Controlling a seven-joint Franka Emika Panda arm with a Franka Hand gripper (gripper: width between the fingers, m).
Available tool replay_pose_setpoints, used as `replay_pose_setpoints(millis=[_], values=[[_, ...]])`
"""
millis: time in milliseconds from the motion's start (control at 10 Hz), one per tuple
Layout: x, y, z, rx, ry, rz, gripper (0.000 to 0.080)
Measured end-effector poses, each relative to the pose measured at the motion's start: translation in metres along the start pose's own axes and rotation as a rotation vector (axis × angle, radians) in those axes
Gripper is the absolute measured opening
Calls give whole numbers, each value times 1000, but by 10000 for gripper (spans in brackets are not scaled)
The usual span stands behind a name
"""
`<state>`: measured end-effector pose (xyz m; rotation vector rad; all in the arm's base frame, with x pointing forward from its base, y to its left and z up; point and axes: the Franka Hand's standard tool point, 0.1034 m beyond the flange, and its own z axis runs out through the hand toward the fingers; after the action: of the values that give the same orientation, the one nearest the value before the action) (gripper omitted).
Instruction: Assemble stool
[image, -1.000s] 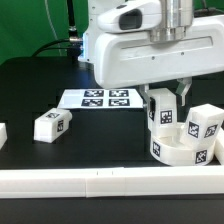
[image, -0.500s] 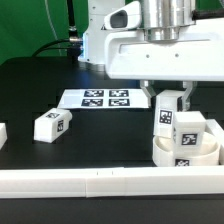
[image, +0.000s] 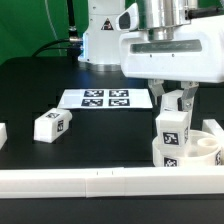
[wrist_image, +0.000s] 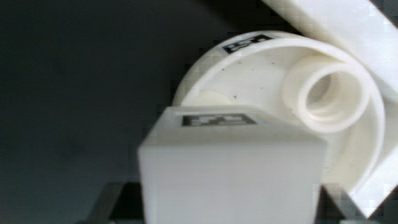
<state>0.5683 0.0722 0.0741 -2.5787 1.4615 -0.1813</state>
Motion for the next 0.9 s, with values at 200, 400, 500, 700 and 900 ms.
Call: replay_pose_setpoints(millis=[200, 400, 500, 700, 900], values=[[-5, -2, 0, 27, 0, 252, 337], [-13, -3, 1, 46, -20, 545, 337], [-14, -2, 2, 50, -32, 651, 337], [-12, -1, 1, 67, -60, 866, 337], [-13, -1, 1, 66, -61, 893, 337]])
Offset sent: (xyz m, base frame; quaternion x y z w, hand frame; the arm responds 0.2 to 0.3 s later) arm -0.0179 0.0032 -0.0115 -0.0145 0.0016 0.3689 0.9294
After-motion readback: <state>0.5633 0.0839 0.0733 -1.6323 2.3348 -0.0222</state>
